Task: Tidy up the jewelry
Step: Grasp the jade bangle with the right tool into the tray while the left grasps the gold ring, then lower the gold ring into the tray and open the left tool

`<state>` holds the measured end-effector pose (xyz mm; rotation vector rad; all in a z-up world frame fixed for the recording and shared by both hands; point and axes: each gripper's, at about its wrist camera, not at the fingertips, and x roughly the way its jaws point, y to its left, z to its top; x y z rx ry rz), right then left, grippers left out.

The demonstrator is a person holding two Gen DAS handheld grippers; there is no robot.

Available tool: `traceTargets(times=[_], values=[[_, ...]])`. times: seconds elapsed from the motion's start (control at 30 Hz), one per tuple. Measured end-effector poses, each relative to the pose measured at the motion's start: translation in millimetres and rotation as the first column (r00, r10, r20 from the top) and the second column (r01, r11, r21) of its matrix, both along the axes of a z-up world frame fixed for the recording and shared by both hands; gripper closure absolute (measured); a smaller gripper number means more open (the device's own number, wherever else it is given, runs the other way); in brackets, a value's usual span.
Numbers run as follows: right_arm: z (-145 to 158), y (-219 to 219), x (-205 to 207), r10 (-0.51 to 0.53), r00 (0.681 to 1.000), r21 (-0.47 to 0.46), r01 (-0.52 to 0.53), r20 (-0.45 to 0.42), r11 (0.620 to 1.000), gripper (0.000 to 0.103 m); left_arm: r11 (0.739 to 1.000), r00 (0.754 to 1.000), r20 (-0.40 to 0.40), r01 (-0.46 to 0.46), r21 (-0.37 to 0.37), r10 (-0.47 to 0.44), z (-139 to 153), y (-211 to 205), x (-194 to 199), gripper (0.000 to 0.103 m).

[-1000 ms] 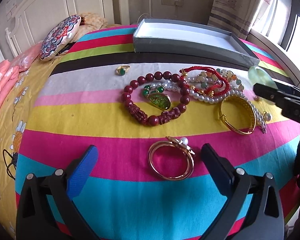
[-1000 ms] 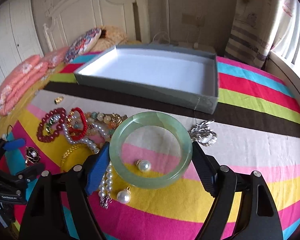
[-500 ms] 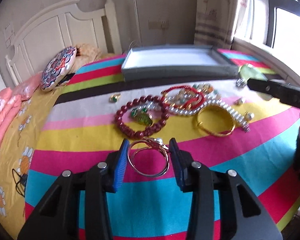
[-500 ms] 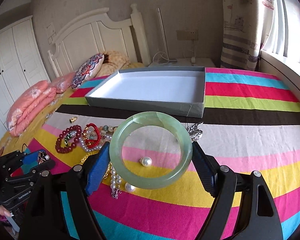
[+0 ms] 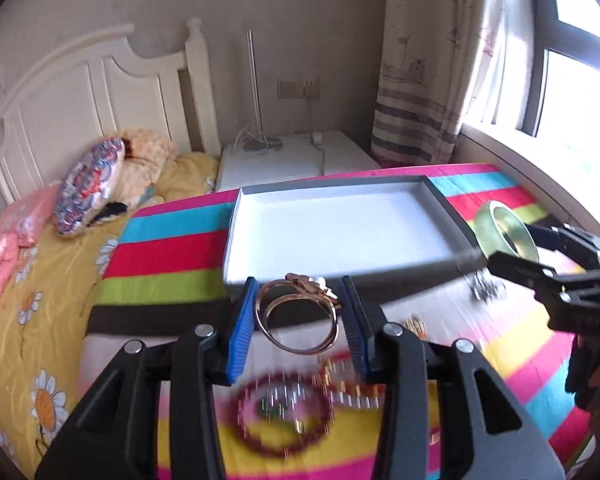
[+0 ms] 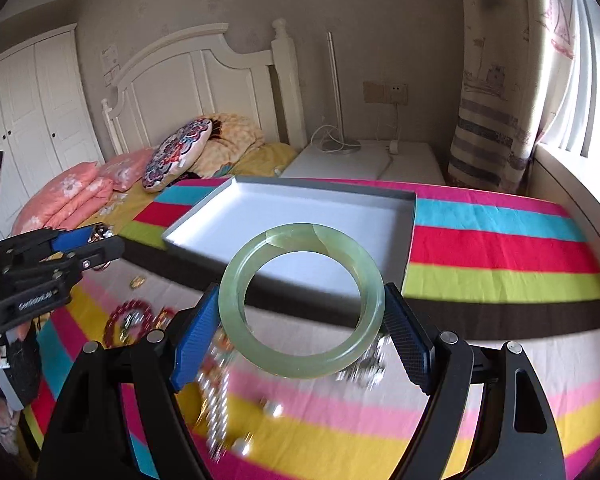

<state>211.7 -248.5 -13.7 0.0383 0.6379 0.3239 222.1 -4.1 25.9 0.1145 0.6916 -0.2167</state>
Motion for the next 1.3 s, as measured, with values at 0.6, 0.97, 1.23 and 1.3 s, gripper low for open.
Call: traceTargets(times=[0.6,0.97,1.23,1.3], values=[[-30.3,10.6,140.6,0.008,0.980,-0.159,-0.040,-0.201,0.987,0.026,0.957,0.968,-0.197,0.199,0.211,-0.158,-40.9,-30.0,158.6,0.063],[-56.9,20.7,136.6,0.071,0.978,-0.333,-0.135,-0.196,0.933,0.015,0.968,0.934,-0.312,0.221,0.117,-0.175,-88.5,-27.5,155.2,0.031],[-58.3,15.1,102.3,0.063,0.977,-0.328,-0.129,-0.205,0.936,0.015,0.985,0.923,-0.365,0.154,0.074,-0.117,-90.1,-23.3,114.3,0.033],[-59.0,15.3,87.2,0.057,0.979,-0.324,-0.119,-0.195,0.938,0.015,0.990,0.926,-0.366,0.125,0.071,-0.090,-90.1,-22.4,98.7,0.033]])
